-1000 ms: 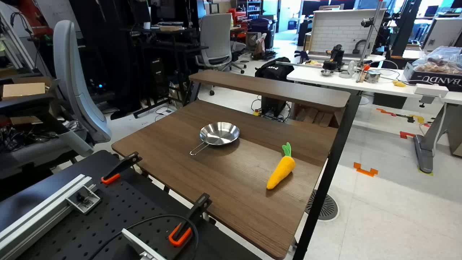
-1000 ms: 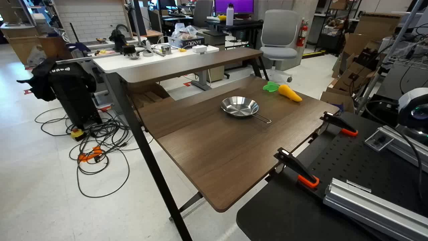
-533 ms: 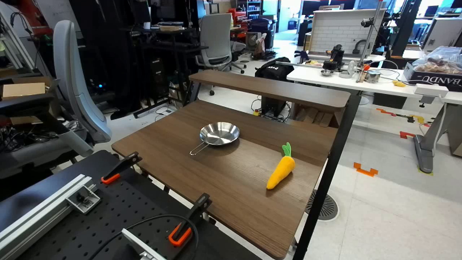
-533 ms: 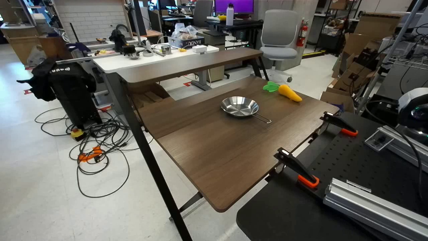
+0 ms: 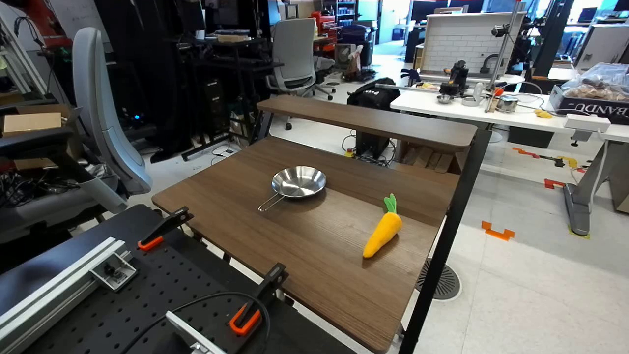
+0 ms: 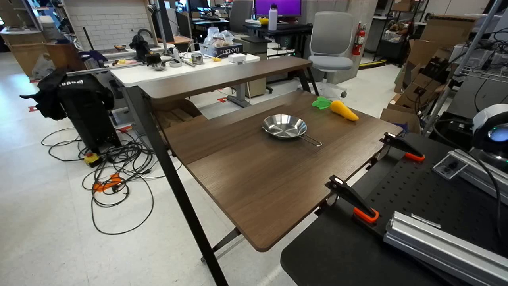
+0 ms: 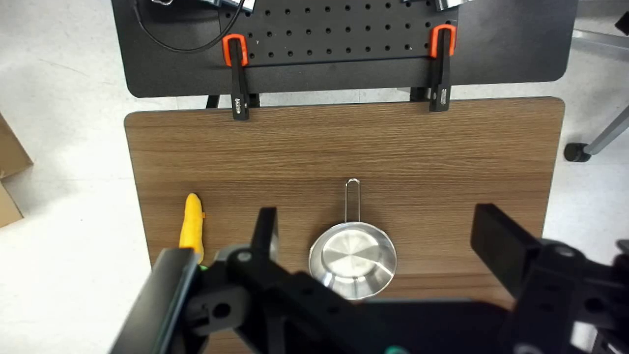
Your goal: Put the carrot plushie into the pan
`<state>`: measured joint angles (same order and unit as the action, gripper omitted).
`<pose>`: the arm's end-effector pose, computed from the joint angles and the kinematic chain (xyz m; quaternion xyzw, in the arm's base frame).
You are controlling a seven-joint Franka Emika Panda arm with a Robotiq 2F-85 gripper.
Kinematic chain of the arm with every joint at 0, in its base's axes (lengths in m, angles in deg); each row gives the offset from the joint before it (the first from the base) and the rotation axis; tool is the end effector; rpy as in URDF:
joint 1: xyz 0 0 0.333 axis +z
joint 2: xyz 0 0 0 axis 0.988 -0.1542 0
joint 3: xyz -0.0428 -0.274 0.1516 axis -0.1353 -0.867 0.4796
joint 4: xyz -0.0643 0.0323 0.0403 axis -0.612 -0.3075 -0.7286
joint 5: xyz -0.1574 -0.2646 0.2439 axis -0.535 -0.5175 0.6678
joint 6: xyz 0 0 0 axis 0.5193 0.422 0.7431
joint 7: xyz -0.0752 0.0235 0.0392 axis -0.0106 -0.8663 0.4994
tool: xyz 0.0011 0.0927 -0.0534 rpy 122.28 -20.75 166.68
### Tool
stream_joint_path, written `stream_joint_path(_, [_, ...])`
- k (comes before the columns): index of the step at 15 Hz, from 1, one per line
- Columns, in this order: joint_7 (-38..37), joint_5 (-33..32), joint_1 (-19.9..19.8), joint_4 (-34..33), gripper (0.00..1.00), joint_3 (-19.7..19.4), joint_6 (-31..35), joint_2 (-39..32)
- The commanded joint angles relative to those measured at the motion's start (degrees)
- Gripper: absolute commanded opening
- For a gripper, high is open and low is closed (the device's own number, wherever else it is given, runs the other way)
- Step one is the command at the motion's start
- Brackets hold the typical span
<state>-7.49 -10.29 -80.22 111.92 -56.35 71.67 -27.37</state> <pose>0.3665 0.0022 0.4745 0.9999 0.0058 -0.0081 0.0138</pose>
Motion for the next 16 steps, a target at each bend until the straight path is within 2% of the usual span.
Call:
stream_joint_path(1, [0.1,0.2,-0.3,-0.1,1.00,0.3,-0.1,0.0])
stream_joint_path(8, [0.1,0.2,-0.3,-0.1,1.00,0.3,-0.1,0.0])
stream_joint_path(16, [1.6,-0.6,-1.6,0.2,1.00,-1.6,2.0,-6.8])
